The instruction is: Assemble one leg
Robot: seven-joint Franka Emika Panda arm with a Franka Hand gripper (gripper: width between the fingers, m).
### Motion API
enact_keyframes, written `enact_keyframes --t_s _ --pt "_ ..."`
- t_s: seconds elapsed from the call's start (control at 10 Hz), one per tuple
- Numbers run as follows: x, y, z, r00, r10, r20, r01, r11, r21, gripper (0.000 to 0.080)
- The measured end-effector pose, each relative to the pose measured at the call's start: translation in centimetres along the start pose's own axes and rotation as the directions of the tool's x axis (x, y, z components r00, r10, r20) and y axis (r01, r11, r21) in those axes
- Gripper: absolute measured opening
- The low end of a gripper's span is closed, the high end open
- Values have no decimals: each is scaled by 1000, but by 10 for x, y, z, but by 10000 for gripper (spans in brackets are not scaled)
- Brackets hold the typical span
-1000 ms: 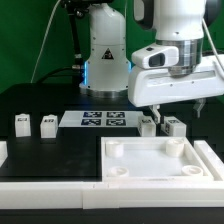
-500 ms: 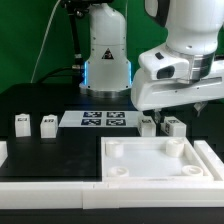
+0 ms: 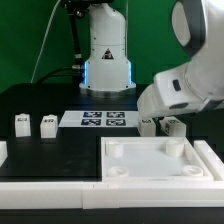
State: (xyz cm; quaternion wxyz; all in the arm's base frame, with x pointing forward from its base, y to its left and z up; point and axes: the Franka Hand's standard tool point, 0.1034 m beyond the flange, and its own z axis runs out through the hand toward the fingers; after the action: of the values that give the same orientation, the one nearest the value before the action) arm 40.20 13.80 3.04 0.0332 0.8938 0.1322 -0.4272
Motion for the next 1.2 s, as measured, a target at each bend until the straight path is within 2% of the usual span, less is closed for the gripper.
enact_keyframes --t_s 0.1,0.2,1.2 --pt "-4 -2 6 997 -5 76 5 1000 -3 649" --pt "3 -3 9 997 -8 82 8 1000 -1 649" --pt "12 -3 21 998 -10 63 9 1000 5 649"
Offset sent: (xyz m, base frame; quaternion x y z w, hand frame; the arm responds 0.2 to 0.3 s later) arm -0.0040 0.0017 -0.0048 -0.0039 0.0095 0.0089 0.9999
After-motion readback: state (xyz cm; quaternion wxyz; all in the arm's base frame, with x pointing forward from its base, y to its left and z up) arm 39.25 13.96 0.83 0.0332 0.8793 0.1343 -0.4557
